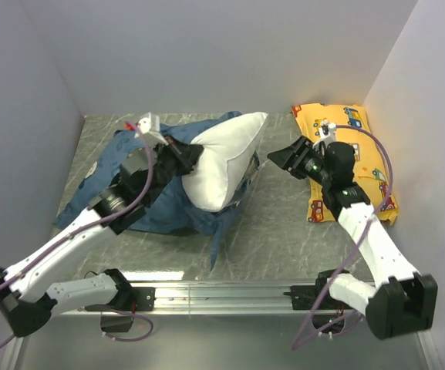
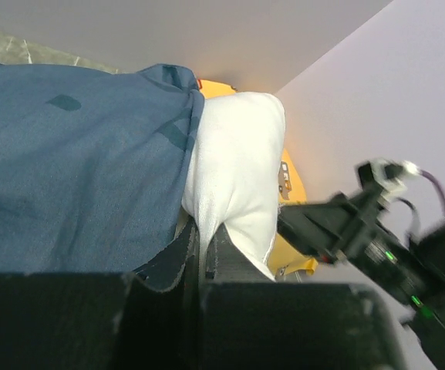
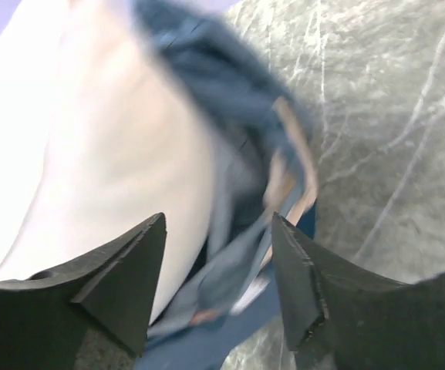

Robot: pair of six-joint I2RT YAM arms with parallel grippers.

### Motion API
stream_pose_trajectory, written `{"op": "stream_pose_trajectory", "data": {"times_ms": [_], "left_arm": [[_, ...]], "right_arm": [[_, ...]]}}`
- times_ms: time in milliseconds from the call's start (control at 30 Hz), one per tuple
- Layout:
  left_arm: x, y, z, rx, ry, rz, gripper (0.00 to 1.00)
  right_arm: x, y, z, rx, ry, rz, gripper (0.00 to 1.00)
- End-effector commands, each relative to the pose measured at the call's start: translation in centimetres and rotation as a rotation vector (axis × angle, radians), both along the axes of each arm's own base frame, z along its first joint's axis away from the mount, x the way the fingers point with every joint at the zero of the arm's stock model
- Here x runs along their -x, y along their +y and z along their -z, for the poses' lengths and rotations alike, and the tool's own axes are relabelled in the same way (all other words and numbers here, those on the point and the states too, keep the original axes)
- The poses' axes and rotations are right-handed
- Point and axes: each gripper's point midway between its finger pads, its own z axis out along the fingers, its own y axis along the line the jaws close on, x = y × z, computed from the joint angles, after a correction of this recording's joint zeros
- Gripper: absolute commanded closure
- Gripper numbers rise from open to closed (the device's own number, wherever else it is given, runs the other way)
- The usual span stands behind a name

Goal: Remove the pillowcase from the pillow

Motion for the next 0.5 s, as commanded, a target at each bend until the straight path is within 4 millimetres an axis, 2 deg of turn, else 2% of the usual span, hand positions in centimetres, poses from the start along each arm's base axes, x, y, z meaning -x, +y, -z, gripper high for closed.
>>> {"op": "stream_pose_trajectory", "data": {"times_ms": [0,33,100,167,200,267,300,367,400,433,467], "left_arm": [[-1.7,-1.8,-6.9,0.18,-0.13,-0.001,1.0],[-2.2,-2.5,-6.4,0.171,-0.122,0.007,1.0],[-3.5,-4.9,-4.3,0.143,-0.073,0.044,1.0],[-4.0,-6.7,-3.0,0.125,-0.048,0.079,1.0],[-4.3,-8.5,-1.6,0.094,-0.024,0.105,1.0],[-4.6,-10.1,0.5,0.042,0.018,0.124,1.0],[-4.8,-11.3,2.2,0.011,0.045,0.147,0.99],[-4.7,-12.3,3.9,-0.009,0.068,0.175,0.98],[-4.5,-12.9,5.4,-0.022,0.092,0.203,0.94],[-4.2,-13.2,5.8,-0.023,0.095,0.221,0.87],[-4.0,-13.5,5.8,-0.015,0.083,0.236,0.71]], "right_arm": [[2.5,-0.5,-2.3,0.05,-0.081,0.051,0.34],[3.5,0.6,-2.7,0.059,-0.099,0.019,0.34],[4.4,0.5,-4.3,0.12,-0.168,0.055,0.32],[6.1,2.0,-4.1,0.168,-0.175,0.016,0.31],[6.2,2.0,-3.8,0.191,-0.181,0.019,0.31],[6.2,1.8,-3.1,0.226,-0.18,0.034,0.3],[6.1,1.8,-2.5,0.242,-0.175,0.033,0.3],[5.9,1.9,-1.4,0.288,-0.17,0.031,0.3],[5.7,2.0,-0.6,0.303,-0.165,0.029,0.29],[5.6,2.1,0.0,0.319,-0.159,0.024,0.29],[5.3,2.3,1.0,0.341,-0.141,0.013,0.29]]}}
